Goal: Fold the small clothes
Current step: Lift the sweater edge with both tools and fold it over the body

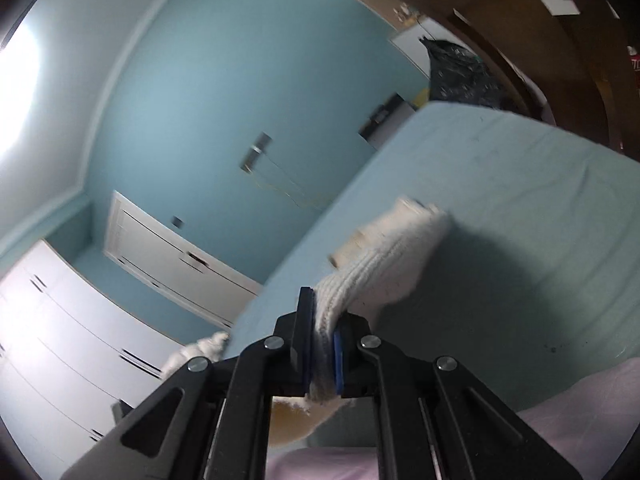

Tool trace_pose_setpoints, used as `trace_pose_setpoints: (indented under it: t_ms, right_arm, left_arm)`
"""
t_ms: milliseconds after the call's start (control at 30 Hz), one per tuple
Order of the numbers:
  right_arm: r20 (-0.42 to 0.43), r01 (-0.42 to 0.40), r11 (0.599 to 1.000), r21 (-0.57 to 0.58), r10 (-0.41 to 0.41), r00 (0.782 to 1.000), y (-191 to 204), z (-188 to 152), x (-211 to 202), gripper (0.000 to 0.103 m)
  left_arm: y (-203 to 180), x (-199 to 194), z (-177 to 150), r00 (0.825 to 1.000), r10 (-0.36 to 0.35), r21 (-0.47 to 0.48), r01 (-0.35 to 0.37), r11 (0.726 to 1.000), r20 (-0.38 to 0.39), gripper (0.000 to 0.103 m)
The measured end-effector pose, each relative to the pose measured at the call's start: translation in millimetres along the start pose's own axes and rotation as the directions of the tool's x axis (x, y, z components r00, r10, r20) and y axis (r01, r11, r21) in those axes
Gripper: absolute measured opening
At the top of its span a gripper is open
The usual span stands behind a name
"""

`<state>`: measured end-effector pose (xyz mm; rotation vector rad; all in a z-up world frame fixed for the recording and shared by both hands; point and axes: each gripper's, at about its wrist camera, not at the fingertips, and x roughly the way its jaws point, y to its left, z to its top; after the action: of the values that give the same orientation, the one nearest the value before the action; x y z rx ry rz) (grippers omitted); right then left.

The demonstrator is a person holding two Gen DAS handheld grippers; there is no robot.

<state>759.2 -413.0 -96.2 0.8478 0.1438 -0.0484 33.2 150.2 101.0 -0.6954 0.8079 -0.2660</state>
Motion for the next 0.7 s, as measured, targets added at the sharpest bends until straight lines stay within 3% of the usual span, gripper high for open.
trace_pose_setpoints:
  t_ms: [233, 400, 500, 600, 700]
  right_arm:
    - [0.034, -0.046, 0.998, -0.031, 0.047, 0.998, 17.7, -38.3, -52.5, 0.004]
    - [0.054, -0.072, 0.995, -0.072, 0.076, 0.996, 31.9, -56.5, -87.0, 0.004]
    - [0.032, -0.054, 0.995, -0.085, 0.057, 0.998, 29.3, -65.3, -90.4, 0.004]
    - [-0.007, -0.003, 0.996, -0.087, 0.002, 1.0, 10.5, -64.9, -67.2, 0.004]
    - [-0.047, 0.031, 0.998, -0.059, -0.034, 0.998, -8.1, -49.6, -41.2, 0.004]
  left_arm:
    - [-27.6, -62.9, -48.0, 1.0, -0.017, 0.144, 0.018, 0.989, -0.013, 0.006]
    - [-30.4, -83.1, -65.9, 0.998, -0.055, 0.142, 0.059, 0.988, -0.034, 0.006]
    - [-20.9, -68.6, -62.8, 0.997, -0.041, 0.106, 0.048, 0.993, -0.059, 0.006]
    - [-10.9, -49.1, -50.8, 0.996, -0.035, 0.075, 0.042, 0.996, -0.086, 0.006]
    - [-6.3, -19.4, -24.6, 0.99, -0.085, 0.023, 0.089, 0.996, -0.113, 0.006]
